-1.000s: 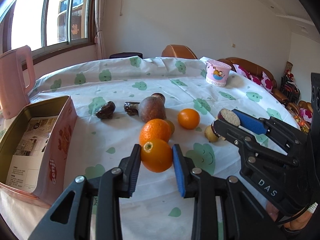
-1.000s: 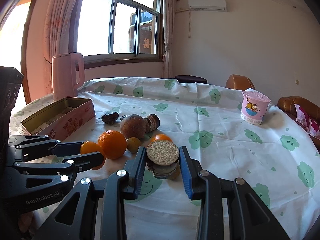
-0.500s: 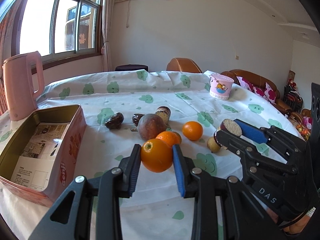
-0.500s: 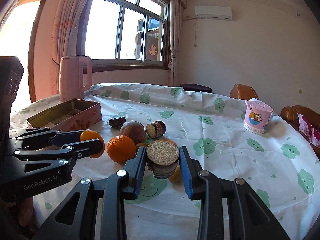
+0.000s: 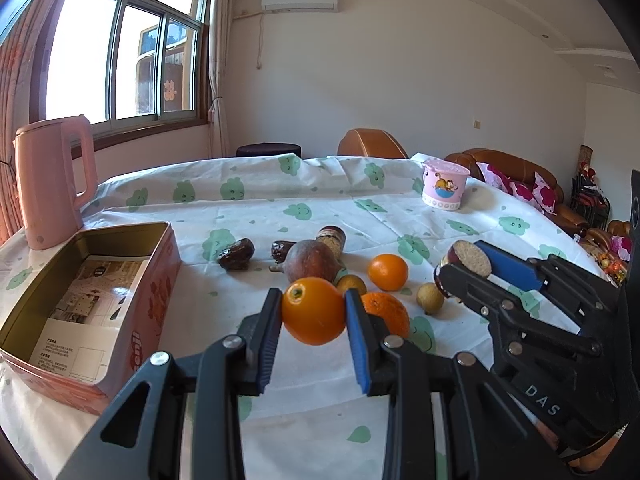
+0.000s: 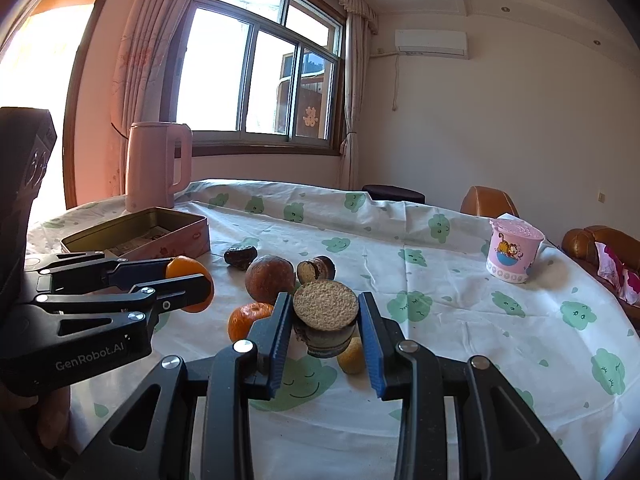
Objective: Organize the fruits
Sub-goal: 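Carry the orange in the left tool and biscuit in the right tool over the tin box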
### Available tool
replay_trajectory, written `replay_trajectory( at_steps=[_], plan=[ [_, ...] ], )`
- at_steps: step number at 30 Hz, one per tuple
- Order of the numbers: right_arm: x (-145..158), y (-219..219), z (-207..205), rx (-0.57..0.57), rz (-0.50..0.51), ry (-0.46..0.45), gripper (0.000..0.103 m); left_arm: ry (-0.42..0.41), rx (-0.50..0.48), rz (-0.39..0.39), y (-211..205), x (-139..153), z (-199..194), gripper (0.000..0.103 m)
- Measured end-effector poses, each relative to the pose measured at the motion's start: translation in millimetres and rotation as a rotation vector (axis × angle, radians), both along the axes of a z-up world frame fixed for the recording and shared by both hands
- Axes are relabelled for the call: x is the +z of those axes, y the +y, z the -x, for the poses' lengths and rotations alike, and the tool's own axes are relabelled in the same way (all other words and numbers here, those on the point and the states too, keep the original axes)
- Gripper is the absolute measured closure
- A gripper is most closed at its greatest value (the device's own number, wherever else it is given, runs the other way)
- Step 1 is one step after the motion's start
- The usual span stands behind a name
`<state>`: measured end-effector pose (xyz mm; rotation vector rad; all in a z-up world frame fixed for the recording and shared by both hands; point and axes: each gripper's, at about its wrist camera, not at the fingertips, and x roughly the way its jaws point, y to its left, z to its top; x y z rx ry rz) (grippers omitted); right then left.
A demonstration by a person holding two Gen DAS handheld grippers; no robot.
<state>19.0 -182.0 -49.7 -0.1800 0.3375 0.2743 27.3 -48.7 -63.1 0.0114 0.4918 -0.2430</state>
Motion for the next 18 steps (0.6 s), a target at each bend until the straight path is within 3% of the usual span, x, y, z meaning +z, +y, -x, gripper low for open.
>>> replay_trajectory(
  at_steps=[18],
  plan=[
    [0,0,10,0.014,-0.006,-0.048,0.068,-0.091,0.022,-0.033,-4,3,12,0.070]
  ],
)
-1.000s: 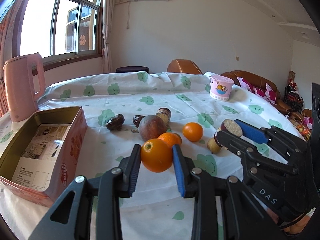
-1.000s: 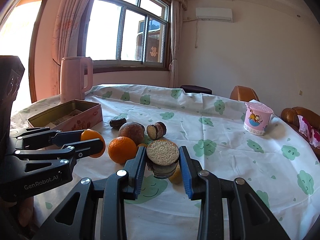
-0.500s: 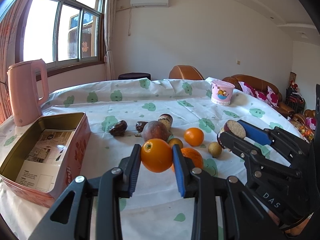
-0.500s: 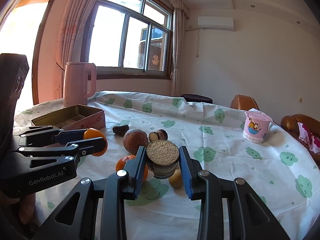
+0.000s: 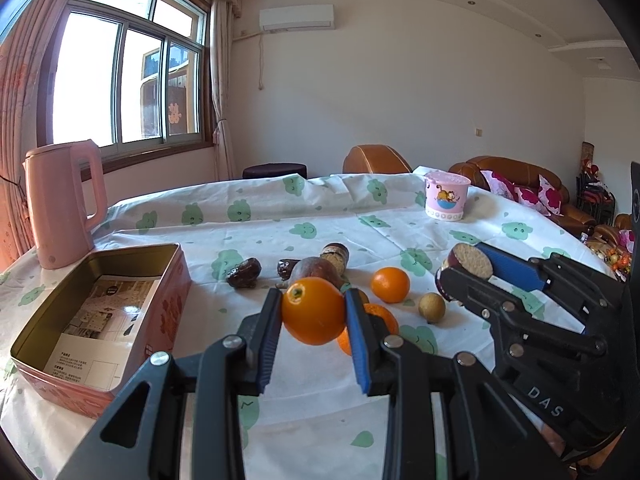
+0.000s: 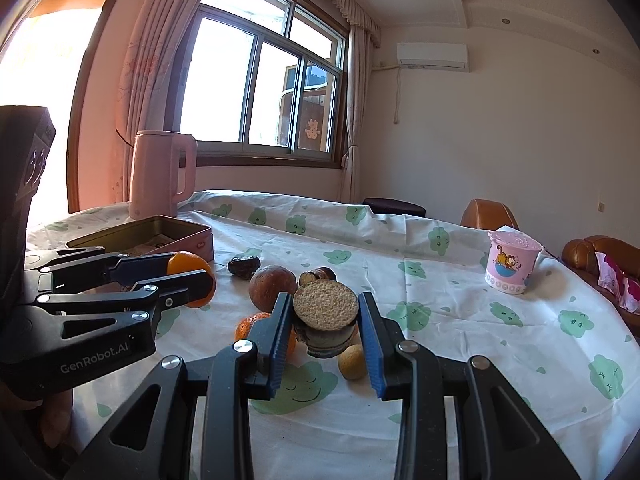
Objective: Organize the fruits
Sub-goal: 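Carry the orange in the left tool and biscuit in the right tool over the tin box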
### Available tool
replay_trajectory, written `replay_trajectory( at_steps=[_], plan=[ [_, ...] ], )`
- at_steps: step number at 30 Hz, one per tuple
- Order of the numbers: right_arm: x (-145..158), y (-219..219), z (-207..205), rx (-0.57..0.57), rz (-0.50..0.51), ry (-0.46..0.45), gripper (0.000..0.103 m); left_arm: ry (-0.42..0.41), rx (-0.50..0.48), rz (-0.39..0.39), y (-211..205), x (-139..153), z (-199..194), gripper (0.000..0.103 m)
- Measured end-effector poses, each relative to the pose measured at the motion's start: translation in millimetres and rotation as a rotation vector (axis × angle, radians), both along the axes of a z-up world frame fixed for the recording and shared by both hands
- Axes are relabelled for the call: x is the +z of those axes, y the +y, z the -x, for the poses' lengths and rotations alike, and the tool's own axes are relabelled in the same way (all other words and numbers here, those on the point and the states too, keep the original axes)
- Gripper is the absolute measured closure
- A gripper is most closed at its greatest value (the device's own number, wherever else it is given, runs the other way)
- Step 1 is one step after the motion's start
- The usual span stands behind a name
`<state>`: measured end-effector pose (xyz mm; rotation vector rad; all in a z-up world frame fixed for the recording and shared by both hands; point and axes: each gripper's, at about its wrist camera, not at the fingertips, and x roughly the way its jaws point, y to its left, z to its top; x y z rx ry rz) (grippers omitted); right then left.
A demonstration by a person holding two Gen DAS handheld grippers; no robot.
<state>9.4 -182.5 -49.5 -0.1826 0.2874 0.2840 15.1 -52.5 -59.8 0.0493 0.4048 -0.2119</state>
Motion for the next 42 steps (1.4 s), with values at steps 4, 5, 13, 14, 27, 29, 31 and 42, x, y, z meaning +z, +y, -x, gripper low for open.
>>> replay_trajectory(
  at_steps=[4,5,13,14,27,29,31,42],
  plan=[
    [1,-1,3,0.007,-0.006,-0.021,0.068,-0.017,0.009,0.000,1,1,2,0.070],
    [1,-1,4,0.009,-0.008,-0.026,0.068,-0.017,0.010,0.003,2,1,2,0.070],
    [3,3,0,0.014,0.013,-0.011,0.068,-0.008,0.054,0.009,15,5,0,0.070],
    [3,4,-1,0.017,0.018,-0.007,0.068,-0.009,0.066,0.010,18,6,0,0.070],
    [41,60,-19,0.186,-0.011,0.052,0.068,0.040,0.225,0.028,92,17,-16,0.070],
    [47,74,-25,0.221,-0.010,0.071,0.068,0.050,0.251,0.032,105,17,-19,0.070],
    [52,88,-31,0.253,-0.003,0.086,0.068,0.060,0.271,0.034,118,17,-23,0.070],
    [49,162,-77,0.365,0.042,0.203,0.068,0.138,0.321,0.015,161,15,-50,0.070]
  ],
)
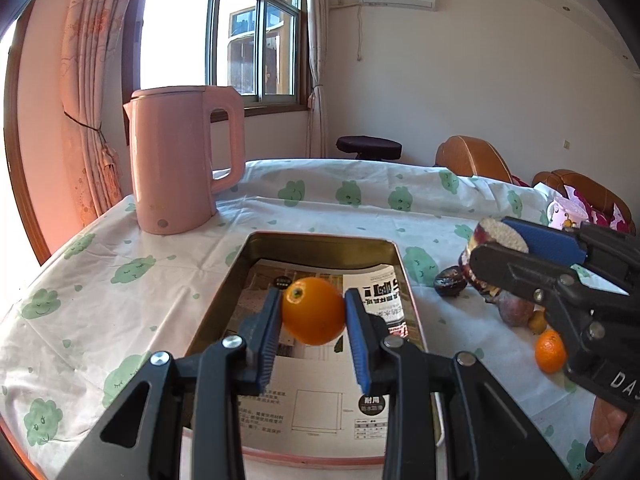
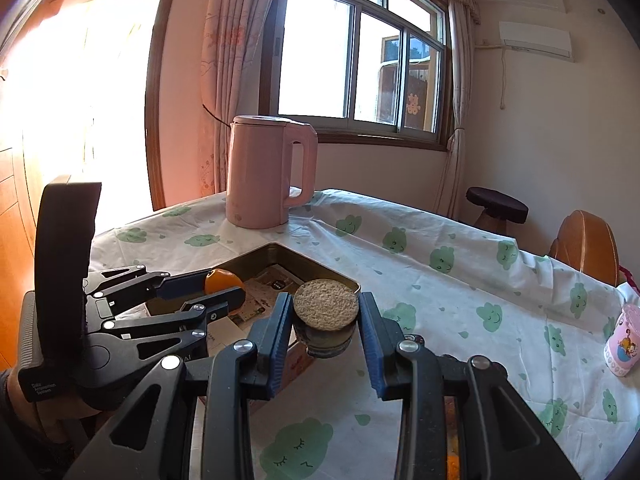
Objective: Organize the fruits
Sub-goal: 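Carry the orange in the left tool and biscuit in the right tool over the tin box, then lower and open the left tool on the orange while the right tool releases the biscuit into the tin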
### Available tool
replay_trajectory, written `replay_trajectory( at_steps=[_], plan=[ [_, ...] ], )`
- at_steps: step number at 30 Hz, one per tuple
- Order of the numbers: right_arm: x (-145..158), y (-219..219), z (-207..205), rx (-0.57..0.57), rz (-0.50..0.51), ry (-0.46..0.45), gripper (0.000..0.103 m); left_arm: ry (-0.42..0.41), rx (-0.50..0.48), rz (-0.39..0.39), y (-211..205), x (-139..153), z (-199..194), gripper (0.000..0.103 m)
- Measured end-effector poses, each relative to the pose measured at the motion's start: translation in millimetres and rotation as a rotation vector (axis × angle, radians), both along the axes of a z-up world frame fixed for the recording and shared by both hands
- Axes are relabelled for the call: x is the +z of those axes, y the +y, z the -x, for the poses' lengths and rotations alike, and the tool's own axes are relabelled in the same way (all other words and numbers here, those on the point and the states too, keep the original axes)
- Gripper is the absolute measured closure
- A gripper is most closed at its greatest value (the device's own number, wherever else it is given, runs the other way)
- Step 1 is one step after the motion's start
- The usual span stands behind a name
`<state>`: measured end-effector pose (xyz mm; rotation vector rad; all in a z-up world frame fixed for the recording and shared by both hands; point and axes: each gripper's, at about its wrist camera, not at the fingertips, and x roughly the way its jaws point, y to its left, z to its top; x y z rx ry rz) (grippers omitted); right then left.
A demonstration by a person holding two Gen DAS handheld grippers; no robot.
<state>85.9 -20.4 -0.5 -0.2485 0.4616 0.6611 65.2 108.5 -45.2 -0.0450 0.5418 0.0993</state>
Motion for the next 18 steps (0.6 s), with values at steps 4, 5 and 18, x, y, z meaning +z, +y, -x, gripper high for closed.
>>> replay_trajectory(
  at_steps=[4,5,18],
  plan=[
    [-11,25,-19,0.016,0.043,0.044,0.068,0.041,0.017,0.002,10,-6,-10,0.070],
    [-15,31,-25,0.019,0.055,0.057,0.068,0.049,0.024,0.003,12,-8,-11,0.070],
    [-53,65,-72,0.059,0.110,0.245,0.066,0.105,0.030,0.036,26,-17,-21,0.071]
  ],
)
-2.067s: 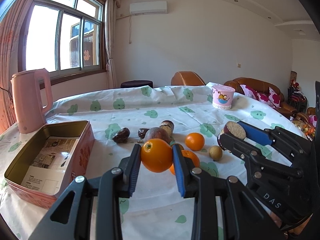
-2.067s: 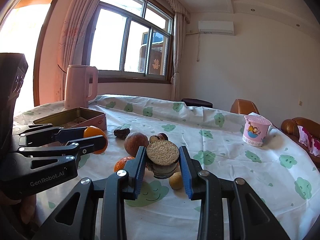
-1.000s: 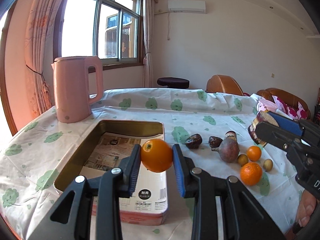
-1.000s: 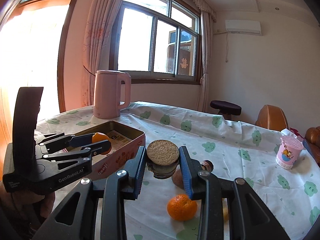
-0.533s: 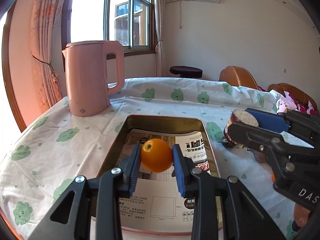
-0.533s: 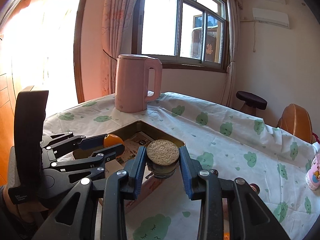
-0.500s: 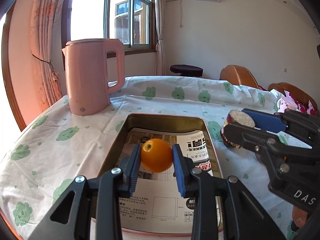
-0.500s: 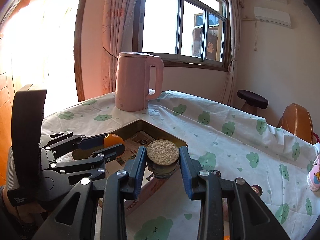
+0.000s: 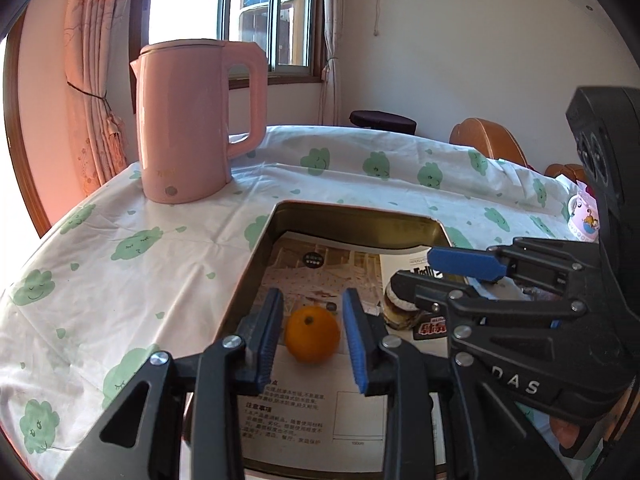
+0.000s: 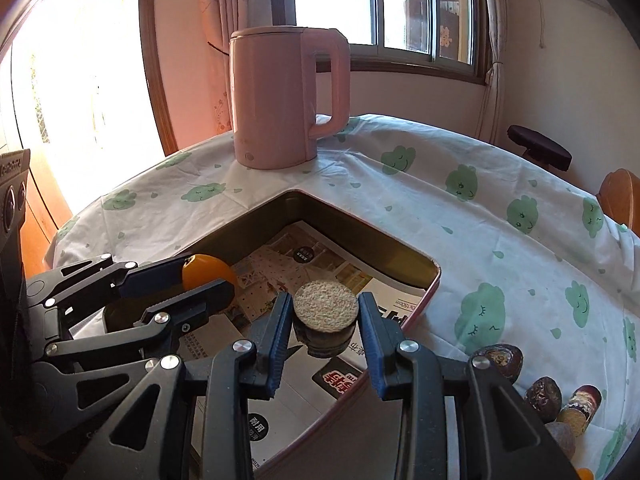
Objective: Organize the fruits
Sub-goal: 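Lower and open the left tool on the orange while the right tool releases the biscuit into the tin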
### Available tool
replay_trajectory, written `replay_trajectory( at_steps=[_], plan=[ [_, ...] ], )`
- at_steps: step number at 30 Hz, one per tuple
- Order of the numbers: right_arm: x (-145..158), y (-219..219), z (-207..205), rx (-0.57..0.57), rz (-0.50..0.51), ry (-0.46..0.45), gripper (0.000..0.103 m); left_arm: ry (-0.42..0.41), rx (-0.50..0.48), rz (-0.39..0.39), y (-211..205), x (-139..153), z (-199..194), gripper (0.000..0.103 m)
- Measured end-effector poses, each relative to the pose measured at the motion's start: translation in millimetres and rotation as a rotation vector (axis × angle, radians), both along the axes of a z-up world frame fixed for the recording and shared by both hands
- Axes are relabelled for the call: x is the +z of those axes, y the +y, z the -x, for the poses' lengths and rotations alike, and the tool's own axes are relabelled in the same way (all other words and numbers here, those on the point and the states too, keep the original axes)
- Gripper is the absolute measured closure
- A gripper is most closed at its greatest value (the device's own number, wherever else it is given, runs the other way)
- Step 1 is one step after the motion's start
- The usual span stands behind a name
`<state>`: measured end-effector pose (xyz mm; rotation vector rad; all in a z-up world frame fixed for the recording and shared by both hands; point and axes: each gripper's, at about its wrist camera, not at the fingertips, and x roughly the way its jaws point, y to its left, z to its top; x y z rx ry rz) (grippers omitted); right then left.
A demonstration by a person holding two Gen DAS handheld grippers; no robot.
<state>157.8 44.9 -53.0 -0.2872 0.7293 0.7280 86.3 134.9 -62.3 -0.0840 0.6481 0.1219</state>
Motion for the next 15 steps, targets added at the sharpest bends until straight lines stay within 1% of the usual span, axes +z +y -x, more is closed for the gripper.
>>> replay_trajectory(
  at_steps=[2,7,8,11,15],
  plan=[
    [-2,1,-4,-0.015,0.014,0.025,0.064,0.006,-0.004,-0.002,-1,-1,-1,0.071],
    [-2,2,-2,-0.054,0.084,0.020,0.064,0.035,0.005,0.009,2,-4,-6,0.059],
    [-2,1,-2,-0.065,0.098,0.016,0.064,0.035,-0.006,0.015,2,-4,-6,0.059],
    [-2,-4,2,-0.095,0.121,0.004,0.064,0.039,-0.012,-0.006,-3,-4,-6,0.059],
    [-1,-14,9,-0.127,0.097,0.021,0.064,0.039,-0.022,-0.010,-5,-3,-7,0.059]
  ],
)
